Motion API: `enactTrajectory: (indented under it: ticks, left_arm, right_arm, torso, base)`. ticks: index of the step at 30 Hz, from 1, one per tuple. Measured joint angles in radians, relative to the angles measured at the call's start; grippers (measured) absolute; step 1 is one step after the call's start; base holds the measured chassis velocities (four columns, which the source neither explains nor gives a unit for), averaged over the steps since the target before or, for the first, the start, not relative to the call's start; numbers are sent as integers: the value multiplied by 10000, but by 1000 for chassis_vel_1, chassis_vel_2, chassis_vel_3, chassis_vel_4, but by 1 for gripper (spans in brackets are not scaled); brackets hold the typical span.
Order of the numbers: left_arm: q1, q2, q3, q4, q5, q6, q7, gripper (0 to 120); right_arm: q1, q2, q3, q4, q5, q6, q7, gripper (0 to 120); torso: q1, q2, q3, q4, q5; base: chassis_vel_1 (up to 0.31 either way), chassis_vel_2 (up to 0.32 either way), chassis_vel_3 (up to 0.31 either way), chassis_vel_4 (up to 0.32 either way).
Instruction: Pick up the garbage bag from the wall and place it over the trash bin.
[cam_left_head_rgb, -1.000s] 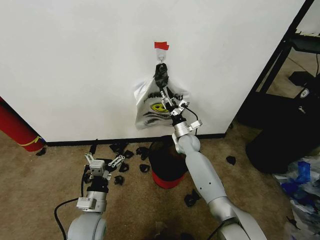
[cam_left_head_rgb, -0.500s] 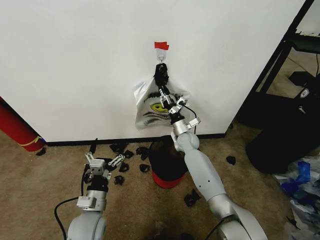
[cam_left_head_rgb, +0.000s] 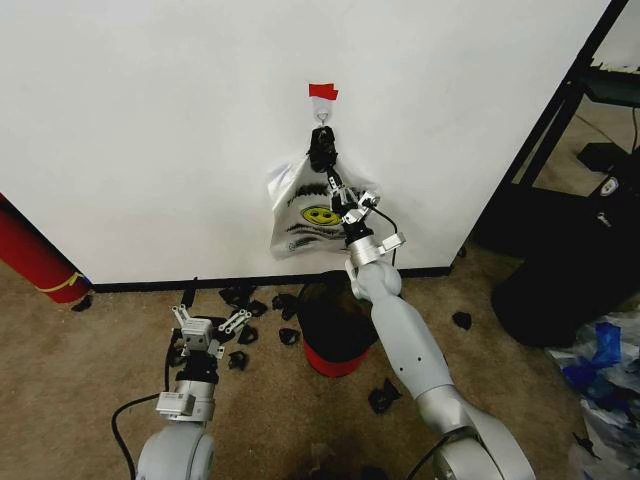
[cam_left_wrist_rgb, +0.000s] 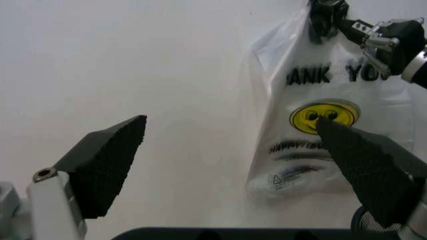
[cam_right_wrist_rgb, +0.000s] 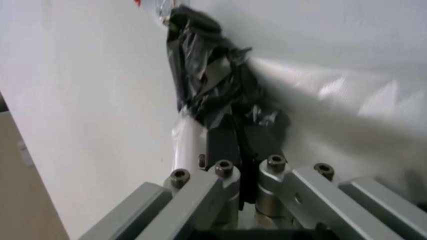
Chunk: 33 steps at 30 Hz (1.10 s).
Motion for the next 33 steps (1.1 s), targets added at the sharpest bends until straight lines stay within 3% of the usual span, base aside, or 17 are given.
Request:
enactTrajectory:
  ticks: [20, 33]
  left_arm:
    - [100, -16, -28, -176, -192, -191, -142, 100]
    - [330, -33, -6, -446, -229, -367, -163, 100]
  right_arm:
    - [-3204, -25, -986, 2953, -201, -49, 115, 0]
    - [-5113, -1356, -623, 4077, -389, 144, -257, 0]
  torso:
    - [0, 2, -1, 1, 0]
    - [-1, 2, -2, 0, 2]
  base:
    - [0, 0, 0, 0]
    - [0, 0, 0, 0]
